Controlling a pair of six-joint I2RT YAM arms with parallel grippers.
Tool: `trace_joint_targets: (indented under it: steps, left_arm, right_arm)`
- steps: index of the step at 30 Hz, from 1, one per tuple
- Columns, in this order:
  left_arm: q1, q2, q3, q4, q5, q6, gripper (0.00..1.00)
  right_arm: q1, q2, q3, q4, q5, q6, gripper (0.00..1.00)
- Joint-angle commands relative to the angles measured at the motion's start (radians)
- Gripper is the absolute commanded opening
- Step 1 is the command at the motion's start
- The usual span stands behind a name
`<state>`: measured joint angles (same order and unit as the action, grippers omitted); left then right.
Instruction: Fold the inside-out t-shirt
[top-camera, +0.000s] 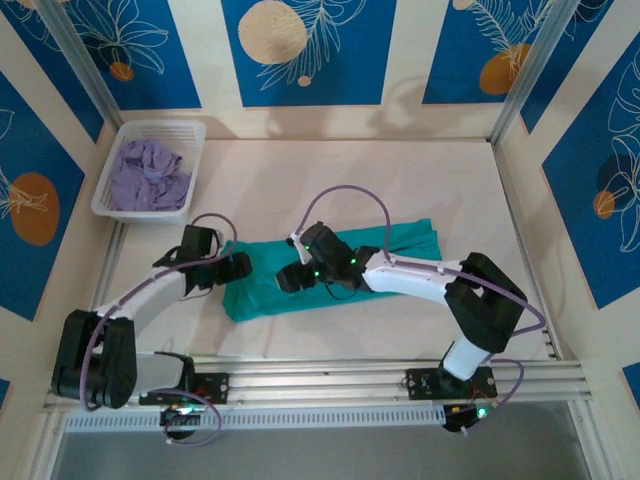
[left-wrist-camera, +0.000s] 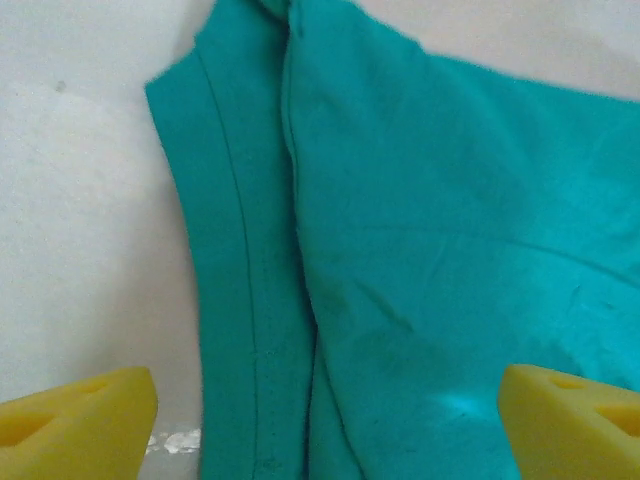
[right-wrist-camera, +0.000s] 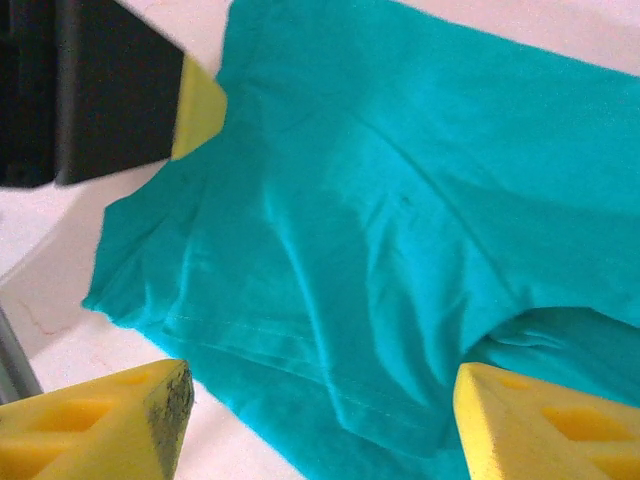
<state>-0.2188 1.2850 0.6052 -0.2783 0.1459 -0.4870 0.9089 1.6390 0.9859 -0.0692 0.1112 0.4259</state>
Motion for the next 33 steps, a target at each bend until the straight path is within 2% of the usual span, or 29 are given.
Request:
trace_joint_targets:
  steps: [1,4,9,15,18,23,30,33]
  left_arm:
    - [-0.023,0.044,-0.002,0.026,-0.015,0.015,0.88]
    - [-0.056,0.089,0.005,0.082,0.015,0.007,0.87]
    - [-0.103,0.173,0.030,0.100,0.003,-0.008,0.86]
    - [-0.164,0.184,0.034,0.158,0.026,-0.025,0.80]
    - [-0.184,0.193,0.036,0.183,0.029,-0.030,0.71]
    - [-0.198,0.226,0.039,0.226,0.033,-0.021,0.47]
    - [-0.199,0.244,0.045,0.250,0.012,0.013,0.00]
    - [-0.188,0.212,0.058,0.205,-0.042,0.048,0.00]
  right_arm:
    - [-0.015,-0.028,-0.040,0.017,-0.013,0.007,0.69]
    - [-0.017,-0.038,-0.064,0.022,-0.011,0.017,0.69]
    - [-0.018,-0.056,-0.095,0.029,-0.004,0.031,0.69]
    - [-0.019,-0.061,-0.108,0.032,0.003,0.040,0.68]
    - [-0.019,-0.052,-0.106,0.037,0.001,0.045,0.68]
    - [-0.021,-0.044,-0.105,0.034,0.004,0.048,0.67]
    - [-0.023,-0.061,-0.116,0.017,0.025,0.051,0.67]
    - [-0.027,-0.085,-0.126,0.007,0.040,0.048,0.67]
